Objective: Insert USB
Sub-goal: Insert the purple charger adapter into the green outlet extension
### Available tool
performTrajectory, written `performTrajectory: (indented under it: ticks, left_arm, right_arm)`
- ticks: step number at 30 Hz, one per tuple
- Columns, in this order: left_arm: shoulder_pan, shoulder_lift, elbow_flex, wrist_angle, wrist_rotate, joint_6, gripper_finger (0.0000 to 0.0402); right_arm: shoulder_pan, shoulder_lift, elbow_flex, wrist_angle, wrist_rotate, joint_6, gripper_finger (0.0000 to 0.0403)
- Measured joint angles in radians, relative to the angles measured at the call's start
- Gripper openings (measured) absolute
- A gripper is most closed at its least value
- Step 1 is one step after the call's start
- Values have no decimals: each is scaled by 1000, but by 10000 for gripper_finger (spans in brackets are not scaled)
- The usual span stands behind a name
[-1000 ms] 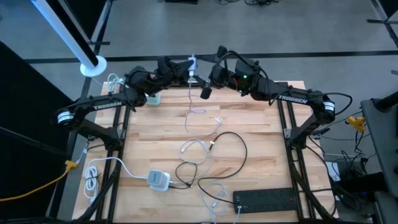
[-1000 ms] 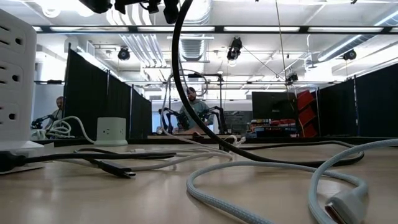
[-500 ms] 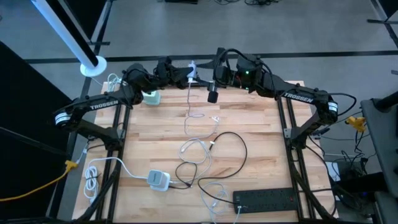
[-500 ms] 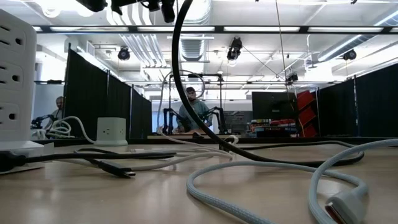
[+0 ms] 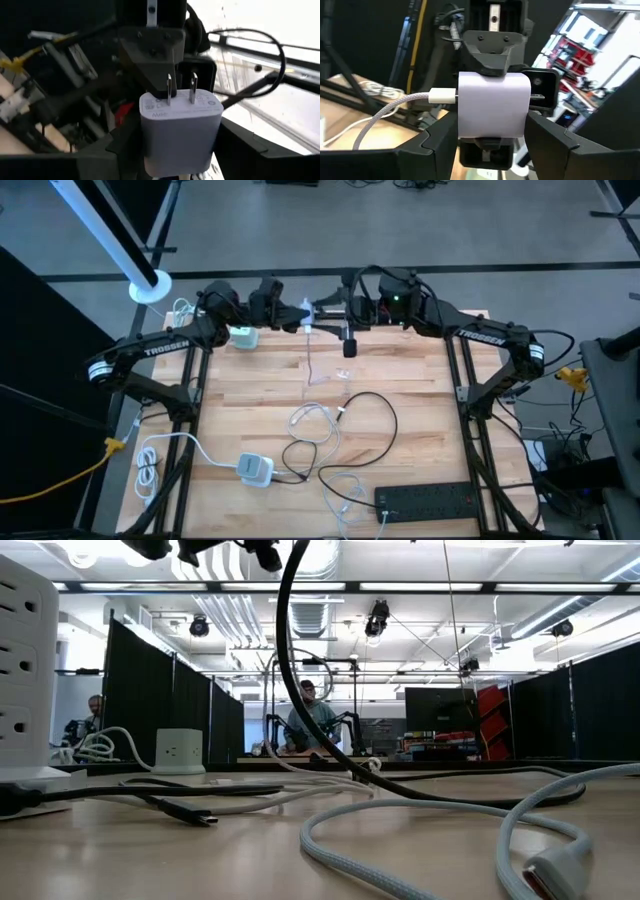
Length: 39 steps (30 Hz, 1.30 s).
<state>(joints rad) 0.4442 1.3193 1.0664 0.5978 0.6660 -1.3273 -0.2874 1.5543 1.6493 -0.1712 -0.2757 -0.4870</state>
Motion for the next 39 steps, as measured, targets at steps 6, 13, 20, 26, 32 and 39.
performTrajectory:
  ticks: [6,13,20,26,32,39]
  left_arm:
    - [7,1,0,-46,64,2,196]
    - [29,2,0,-50,32,32,196]
    - [50,2,0,-50,-21,59,196]
    - [82,1,0,-56,-113,73,196]
    - [124,-1,0,-78,-333,155,196]
    - [136,41,0,-68,-503,125,196]
  right_arm:
    - [1,-1,0,-49,-12,-4,187]
    - [-1,-9,0,-57,16,-26,192]
    - [12,-32,-1,-67,181,-99,265]
    - [15,-34,-1,-65,321,-119,308]
    - [14,-55,-1,-58,469,35,313]
    - [44,-10,-1,-42,493,210,294]
